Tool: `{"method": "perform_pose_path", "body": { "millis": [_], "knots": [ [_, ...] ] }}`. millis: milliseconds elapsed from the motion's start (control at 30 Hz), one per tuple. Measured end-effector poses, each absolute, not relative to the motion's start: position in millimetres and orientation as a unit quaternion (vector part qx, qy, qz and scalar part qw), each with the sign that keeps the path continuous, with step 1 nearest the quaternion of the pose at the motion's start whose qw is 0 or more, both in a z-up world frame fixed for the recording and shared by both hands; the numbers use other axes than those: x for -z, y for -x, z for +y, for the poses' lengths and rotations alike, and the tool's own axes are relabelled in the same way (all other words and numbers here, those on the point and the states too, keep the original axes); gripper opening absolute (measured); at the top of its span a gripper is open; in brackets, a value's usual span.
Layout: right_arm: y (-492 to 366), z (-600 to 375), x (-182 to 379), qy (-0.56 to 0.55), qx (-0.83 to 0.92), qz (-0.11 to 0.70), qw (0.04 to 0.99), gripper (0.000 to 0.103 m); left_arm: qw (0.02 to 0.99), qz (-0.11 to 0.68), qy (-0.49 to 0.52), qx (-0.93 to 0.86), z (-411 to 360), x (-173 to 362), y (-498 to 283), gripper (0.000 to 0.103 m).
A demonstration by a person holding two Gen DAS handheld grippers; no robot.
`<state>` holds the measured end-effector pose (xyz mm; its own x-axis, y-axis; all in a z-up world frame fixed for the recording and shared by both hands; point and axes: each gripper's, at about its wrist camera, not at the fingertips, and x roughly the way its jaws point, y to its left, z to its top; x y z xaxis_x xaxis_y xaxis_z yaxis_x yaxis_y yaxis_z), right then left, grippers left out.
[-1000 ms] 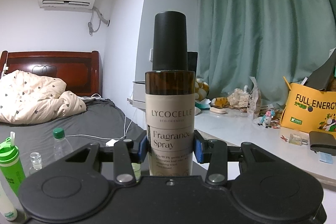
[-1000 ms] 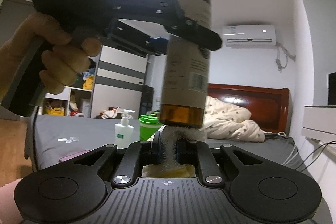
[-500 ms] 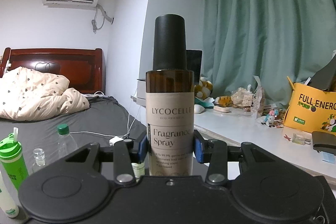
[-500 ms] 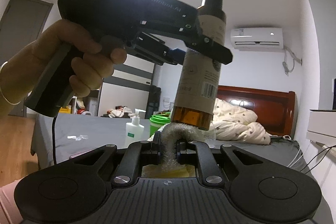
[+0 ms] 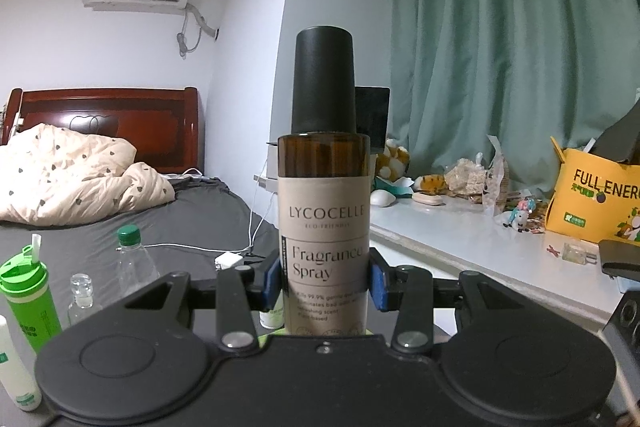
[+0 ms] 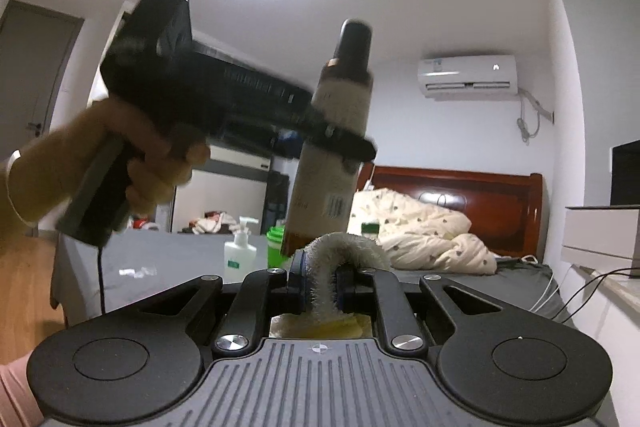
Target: Clean container
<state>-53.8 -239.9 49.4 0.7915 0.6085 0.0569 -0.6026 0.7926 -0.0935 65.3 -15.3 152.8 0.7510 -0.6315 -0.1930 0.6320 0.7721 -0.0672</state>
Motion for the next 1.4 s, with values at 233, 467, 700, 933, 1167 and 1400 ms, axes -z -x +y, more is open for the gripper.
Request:
{"method": "perform_pose_path", "body": {
  "millis": [233, 467, 700, 933, 1167, 1400],
  "knots": [
    [62.4, -256.1, -72.1, -0.003, -0.349, -0.064, 0.935, 0.013, 0.931, 0.099, -0.004, 0.352, -12.7, -149.1, -59.4, 0.041],
    [48.4, -256.9, -87.1, -0.001, -0.344, -0.072, 0.936, 0.013, 0.926, 0.094, 0.0, 0.364, -8.7, -146.2, -54.2, 0.041],
    [31.2, -261.4, -94.7, -0.001, -0.334, -0.071, 0.94, 0.013, 0.927, 0.092, 0.003, 0.364, -5.5, -145.7, -54.2, 0.041],
    [16.1, -265.7, -92.5, -0.009, -0.335, -0.06, 0.94, 0.013, 0.925, 0.09, 0.003, 0.369, -3.0, -146.4, -53.2, 0.041],
    [-1.8, -275.4, -95.8, -0.039, -0.351, -0.048, 0.934, 0.013, 0.921, 0.089, 0.0, 0.378, -2.8, -146.4, -51.5, 0.041],
    [-18.4, -276.9, -101.2, -0.041, -0.363, -0.038, 0.93, 0.013, 0.917, 0.085, -0.004, 0.389, -6.1, -146.9, -49.0, 0.041]
  ]
}}
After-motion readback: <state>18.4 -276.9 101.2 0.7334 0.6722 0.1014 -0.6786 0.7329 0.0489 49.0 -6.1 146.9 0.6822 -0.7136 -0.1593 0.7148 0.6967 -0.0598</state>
